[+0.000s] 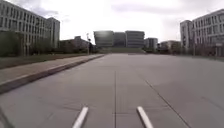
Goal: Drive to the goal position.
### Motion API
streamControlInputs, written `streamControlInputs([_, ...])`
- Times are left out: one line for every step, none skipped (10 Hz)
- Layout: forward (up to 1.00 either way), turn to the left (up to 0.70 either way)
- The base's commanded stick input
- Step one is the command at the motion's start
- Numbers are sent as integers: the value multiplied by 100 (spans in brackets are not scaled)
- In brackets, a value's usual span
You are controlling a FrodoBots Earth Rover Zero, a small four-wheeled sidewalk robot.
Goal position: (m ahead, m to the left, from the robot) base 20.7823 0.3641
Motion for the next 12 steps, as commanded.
streamControlInputs([100,-27])
streamControlInputs([100,-27])
streamControlInputs([100,-27])
streamControlInputs([100,-27])
streamControlInputs([100,-27])
streamControlInputs([100,-27])
streamControlInputs([100,-27])
streamControlInputs([100,0])
streamControlInputs([100,0])
streamControlInputs([100,0])
streamControlInputs([100,0])
streamControlInputs([100,0])
